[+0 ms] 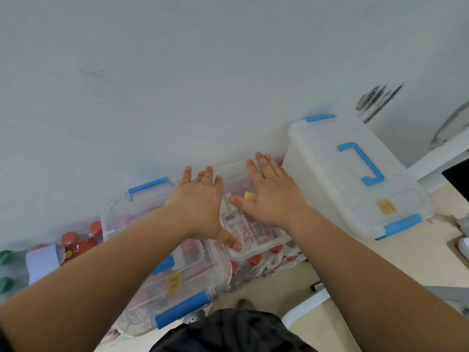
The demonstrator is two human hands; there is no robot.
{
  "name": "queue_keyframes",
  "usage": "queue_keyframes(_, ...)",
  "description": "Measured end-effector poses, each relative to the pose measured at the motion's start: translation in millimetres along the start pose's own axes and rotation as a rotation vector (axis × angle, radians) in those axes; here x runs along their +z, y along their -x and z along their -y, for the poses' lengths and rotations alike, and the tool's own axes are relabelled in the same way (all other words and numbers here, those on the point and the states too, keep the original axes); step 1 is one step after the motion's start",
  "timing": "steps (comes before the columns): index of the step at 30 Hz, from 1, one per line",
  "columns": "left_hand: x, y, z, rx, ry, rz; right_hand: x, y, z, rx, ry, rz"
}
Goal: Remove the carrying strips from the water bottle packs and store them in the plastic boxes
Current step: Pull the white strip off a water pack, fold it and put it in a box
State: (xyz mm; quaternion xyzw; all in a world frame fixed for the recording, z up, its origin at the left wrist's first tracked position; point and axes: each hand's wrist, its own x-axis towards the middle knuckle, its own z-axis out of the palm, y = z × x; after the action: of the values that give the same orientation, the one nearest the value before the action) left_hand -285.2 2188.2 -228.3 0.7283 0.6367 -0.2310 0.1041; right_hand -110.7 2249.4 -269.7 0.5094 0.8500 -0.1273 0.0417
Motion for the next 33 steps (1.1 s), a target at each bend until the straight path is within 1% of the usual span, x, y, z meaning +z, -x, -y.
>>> queue_keyframes(9, -6.7, 0.1, 0.4, -0.002, -0.017, 0.025, -0.4, -3.3, -2.0, -0.001, 0.003, 0.012)
queue_keyframes(13, -10.9, 0.0, 0.3, -0.036, 0.044, 0.019, -6.9, -8.7, -2.7, -0.015, 0.0, 0.018)
queue_keyframes(16, -6.6, 4.1, 4.2, -0.075, 0.128, -0.024, -8.3, -11.1, 2.4, -0.025, 0.011, 0.004)
queue_keyframes(20, 4.9, 21.9, 22.1, -0.13, 0.241, -0.15, -12.5, -2.4, 19.8, -0.073, -0.002, -0.068)
queue_keyframes(24, 23.0, 54.2, 57.3, -0.179, 0.391, -0.347, -27.0, 7.1, 63.9, -0.125, -0.092, -0.116)
queue_keyframes(28, 57.3, 95.9, 105.3, -0.252, 0.523, -0.522, -33.6, 11.6, 134.4, -0.217, -0.147, -0.131)
queue_keyframes(30, 76.0, 118.4, 130.1, -0.295, 0.557, -0.564, -30.3, 12.7, 175.5, -0.278, -0.145, -0.114)
queue_keyframes(33, 106.3, 153.0, 169.0, -0.357, 0.595, -0.54, -18.0, 15.4, 237.5, -0.344, -0.136, -0.074)
